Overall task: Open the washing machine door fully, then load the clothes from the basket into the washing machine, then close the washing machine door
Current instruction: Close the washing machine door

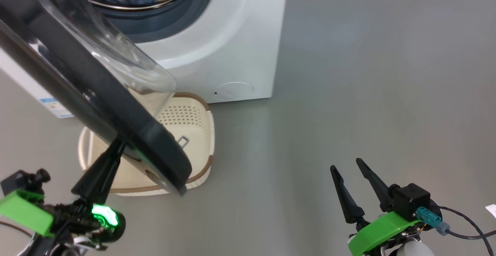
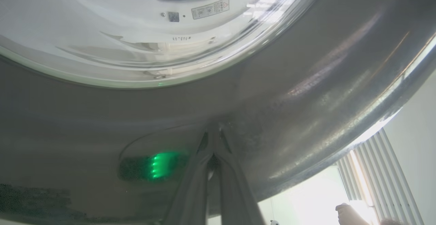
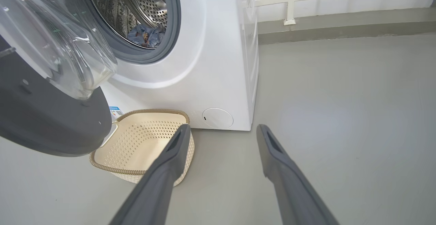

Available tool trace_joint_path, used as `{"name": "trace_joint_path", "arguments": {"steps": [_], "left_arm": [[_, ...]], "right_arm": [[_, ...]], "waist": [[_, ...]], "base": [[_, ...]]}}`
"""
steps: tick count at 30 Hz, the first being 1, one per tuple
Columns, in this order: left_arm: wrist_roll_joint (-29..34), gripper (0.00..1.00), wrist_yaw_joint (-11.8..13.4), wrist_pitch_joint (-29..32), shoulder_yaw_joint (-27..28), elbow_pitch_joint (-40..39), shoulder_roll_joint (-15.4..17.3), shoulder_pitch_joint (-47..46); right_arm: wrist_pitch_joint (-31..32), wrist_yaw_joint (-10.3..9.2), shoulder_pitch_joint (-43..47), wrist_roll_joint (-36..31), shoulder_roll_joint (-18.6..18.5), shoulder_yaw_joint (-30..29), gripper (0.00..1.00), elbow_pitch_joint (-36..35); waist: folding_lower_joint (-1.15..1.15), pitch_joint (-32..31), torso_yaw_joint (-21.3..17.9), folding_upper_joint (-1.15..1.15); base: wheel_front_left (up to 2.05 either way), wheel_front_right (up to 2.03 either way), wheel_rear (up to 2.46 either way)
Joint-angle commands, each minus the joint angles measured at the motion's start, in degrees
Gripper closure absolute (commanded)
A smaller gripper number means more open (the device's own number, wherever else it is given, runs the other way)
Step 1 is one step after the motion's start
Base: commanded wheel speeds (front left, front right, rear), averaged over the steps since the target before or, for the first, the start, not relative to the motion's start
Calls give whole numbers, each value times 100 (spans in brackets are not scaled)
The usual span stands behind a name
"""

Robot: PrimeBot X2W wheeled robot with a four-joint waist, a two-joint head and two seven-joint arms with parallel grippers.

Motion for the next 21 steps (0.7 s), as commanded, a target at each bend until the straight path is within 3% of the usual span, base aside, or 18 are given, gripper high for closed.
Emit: {"name": "trace_joint_path", "arguments": {"steps": [1, 13, 21], "left_arm": [[24, 100, -52, 16, 95, -126, 59, -252], [385, 100, -65, -528, 159, 293, 59, -1270], [666, 100, -65, -687, 354, 727, 59, -1929]], "right_arm": [[-28, 16, -108, 20, 41, 110, 0, -106], [-28, 16, -235, 88, 107, 79, 0, -97], [-28, 16, -310, 119, 135, 46, 0, -110]], "waist": [[0, 21, -276, 0], [0, 292, -1018, 0], [0, 480, -1308, 0]], "base": [[0, 0, 0], [0, 0, 0], [0, 0, 0]]}}
